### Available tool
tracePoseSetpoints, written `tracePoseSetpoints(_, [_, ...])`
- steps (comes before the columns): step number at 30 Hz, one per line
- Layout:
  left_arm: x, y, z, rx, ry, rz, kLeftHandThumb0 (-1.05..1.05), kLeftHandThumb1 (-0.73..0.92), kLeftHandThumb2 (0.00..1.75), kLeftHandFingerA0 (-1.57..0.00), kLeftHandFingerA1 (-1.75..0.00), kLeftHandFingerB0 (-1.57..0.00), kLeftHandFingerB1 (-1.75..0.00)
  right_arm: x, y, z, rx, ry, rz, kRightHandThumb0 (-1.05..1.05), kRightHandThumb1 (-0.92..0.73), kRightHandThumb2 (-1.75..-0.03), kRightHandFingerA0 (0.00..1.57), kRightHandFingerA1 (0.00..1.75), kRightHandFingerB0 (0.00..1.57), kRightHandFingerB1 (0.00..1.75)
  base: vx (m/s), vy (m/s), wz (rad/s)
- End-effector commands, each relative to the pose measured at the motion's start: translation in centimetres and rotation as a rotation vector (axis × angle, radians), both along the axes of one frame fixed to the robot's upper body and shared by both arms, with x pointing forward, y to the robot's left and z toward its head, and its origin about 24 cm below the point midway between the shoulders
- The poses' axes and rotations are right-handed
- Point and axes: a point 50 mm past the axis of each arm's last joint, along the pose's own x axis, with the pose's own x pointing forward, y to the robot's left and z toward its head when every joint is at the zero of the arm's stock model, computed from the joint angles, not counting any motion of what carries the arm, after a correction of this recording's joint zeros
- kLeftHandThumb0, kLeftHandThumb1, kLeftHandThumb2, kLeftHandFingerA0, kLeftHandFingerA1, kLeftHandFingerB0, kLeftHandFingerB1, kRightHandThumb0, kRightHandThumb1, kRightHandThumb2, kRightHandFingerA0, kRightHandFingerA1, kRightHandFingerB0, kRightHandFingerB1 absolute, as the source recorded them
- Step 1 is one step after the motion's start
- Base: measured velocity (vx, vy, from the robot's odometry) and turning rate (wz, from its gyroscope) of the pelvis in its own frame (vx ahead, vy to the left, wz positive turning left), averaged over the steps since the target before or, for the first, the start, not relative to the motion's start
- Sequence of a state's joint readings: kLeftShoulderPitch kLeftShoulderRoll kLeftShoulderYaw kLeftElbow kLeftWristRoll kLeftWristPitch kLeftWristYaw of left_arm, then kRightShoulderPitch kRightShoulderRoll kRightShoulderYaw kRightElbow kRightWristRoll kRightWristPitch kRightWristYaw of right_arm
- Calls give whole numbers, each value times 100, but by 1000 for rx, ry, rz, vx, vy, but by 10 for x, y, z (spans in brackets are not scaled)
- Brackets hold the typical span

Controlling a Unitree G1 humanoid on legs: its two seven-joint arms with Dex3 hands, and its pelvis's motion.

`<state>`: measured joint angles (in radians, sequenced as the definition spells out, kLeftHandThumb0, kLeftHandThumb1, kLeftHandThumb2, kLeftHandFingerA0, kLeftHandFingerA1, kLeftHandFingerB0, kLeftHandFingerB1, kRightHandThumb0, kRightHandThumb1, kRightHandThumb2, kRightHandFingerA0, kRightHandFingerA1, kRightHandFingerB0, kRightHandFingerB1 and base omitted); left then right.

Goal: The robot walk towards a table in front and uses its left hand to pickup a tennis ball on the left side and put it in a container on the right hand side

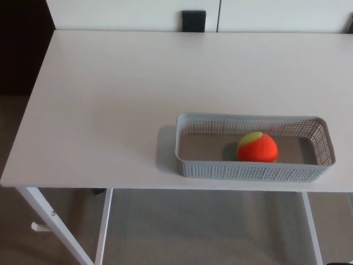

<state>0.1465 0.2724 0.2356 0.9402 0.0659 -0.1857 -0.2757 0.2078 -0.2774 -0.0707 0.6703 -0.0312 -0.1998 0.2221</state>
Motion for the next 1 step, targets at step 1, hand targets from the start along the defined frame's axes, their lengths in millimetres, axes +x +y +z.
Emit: tracePoseSetpoints(1, [2,5,4,10,-36,-7,-62,36,73,-2,-44,-4,-32,-2,-6,4,-16,-16,-19,-31,-66,-59,62,45,48,40,0,0,0])
